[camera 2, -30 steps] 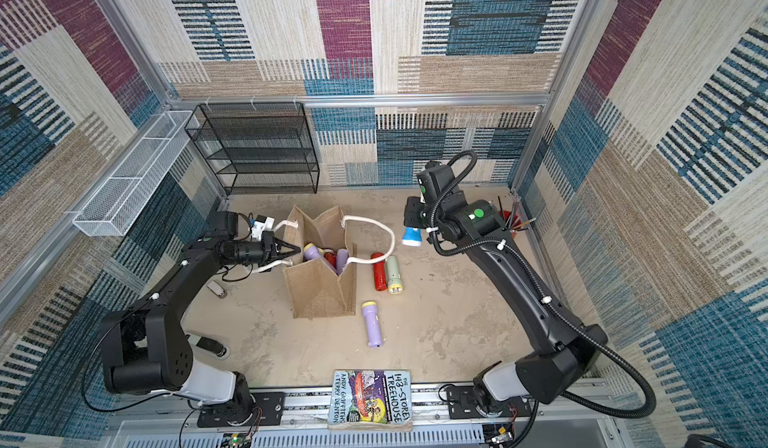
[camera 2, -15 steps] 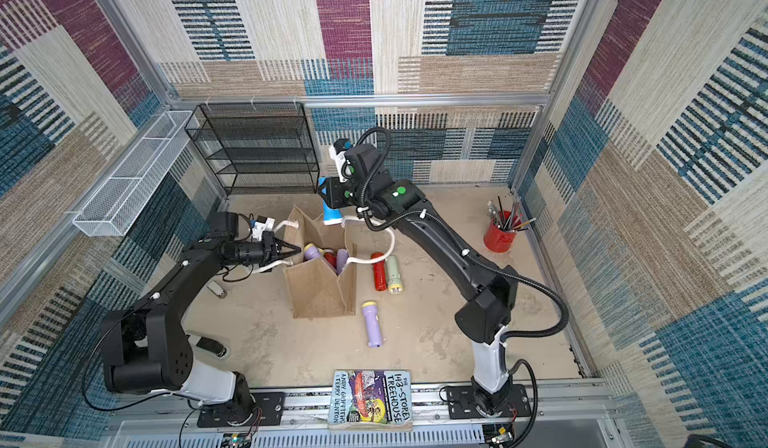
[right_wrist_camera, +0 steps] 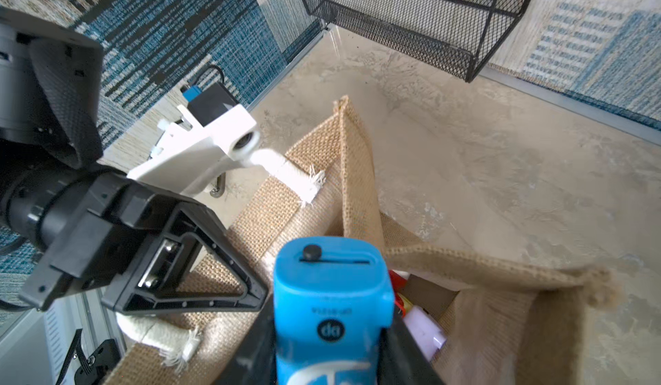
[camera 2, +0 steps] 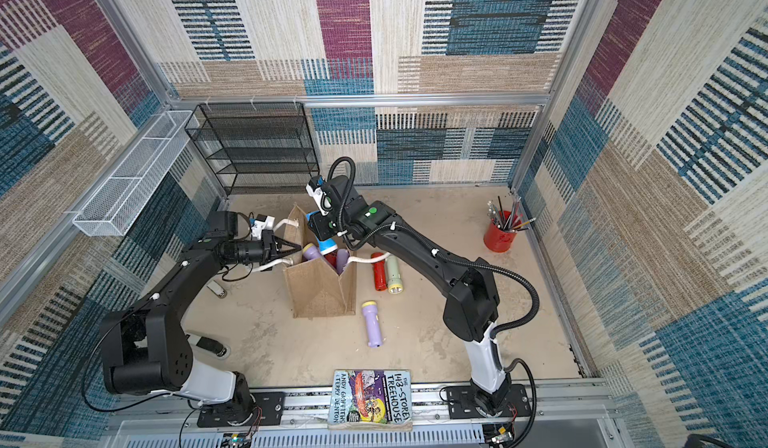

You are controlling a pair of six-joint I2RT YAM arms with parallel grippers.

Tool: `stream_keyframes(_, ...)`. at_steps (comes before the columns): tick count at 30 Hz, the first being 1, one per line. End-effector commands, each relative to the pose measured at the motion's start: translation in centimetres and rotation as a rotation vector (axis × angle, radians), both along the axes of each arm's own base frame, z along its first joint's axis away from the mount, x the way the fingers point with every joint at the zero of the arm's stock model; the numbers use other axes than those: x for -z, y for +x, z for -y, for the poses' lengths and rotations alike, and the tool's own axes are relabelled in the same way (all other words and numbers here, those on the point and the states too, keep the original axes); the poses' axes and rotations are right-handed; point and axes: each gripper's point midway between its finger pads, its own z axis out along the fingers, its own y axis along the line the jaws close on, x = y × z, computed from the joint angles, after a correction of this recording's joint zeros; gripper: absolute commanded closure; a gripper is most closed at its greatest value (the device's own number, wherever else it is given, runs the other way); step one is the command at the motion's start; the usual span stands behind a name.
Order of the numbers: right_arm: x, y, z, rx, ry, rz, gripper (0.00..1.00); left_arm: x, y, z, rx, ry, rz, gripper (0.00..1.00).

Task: Put the flashlights into the tote bags
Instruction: Place the flashlight in the canvas bag.

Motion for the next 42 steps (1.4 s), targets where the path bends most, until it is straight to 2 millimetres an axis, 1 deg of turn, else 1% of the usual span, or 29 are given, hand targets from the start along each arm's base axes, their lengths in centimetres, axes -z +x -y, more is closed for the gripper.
stream_keyframes(1, 1.1, -0.7, -0.5, -0.056, -0.023, -0.016, 0.67, -0.8, 0.2, 0.2, 0.012, -0.034, 0.033, 0.96)
stream_keyframes(3, 2.6, -0.9, -0.3, -0.055, -0.065, -0.052, 0.67, -0.9, 0.1, 0.2, 0.01, -0.03, 0.039, 0.96)
stream_keyframes(4, 3.0, -1.0, -0.2, -0.057, -0.074, -0.06, 0.68, -1.0, 0.1, 0.2, 0.009, -0.028, 0.041, 0.96)
stream_keyframes(10, 4.3, -1.7, 0.1, -0.067, -0.096, -0.078, 0.67, -0.9, 0.0, 0.2, 0.011, -0.028, 0.04, 0.96)
stream_keyframes(13, 6.0, -2.0, 0.5, -0.064, -0.137, -0.109, 0.68, -1.0, 0.0, 0.2, 0.011, -0.028, 0.043, 0.96)
stream_keyframes(16, 8.1, -2.2, 1.0, -0.055, -0.193, -0.153, 0.67, -1.0, 0.0, 0.2, 0.011, -0.028, 0.04, 0.96)
stream_keyframes(20, 11.0, -1.9, 1.7, 0.0, -0.271, -0.216, 0.67, -0.7, 0.0, 0.2, 0.009, -0.025, 0.033, 0.96)
stream_keyframes(23, 12.4, -1.6, 1.6, 0.03, -0.293, -0.259, 0.67, -0.5, 0.1, 0.1, 0.006, -0.023, 0.027, 0.96)
stream_keyframes(28, 13.0, -1.2, 0.9, 0.073, -0.276, -0.296, 0.65, -0.4, 0.1, 0.1, 0.004, -0.02, 0.02, 0.96)
stream_keyframes(31, 13.2, -1.0, 0.6, 0.114, -0.247, -0.326, 0.61, -0.4, 0.1, 0.1, 0.003, -0.017, 0.019, 0.96)
stream_keyframes(36, 13.5, -1.3, 0.3, 0.141, -0.227, -0.341, 0.57, -0.4, 0.0, 0.1, 0.005, -0.013, 0.022, 0.96)
stream_keyframes(37, 13.5, -1.3, 0.4, 0.146, -0.227, -0.342, 0.57, -0.4, 0.0, 0.1, 0.005, -0.013, 0.021, 0.96)
stream_keyframes(39, 13.3, -1.3, 0.5, 0.15, -0.23, -0.338, 0.51, -0.4, -0.1, 0.1, 0.006, -0.013, 0.02, 0.96)
stream_keyframes(42, 12.3, -1.1, 0.7, 0.154, -0.232, -0.317, 0.48, -0.4, -0.1, 0.1, 0.006, -0.014, 0.017, 0.96)
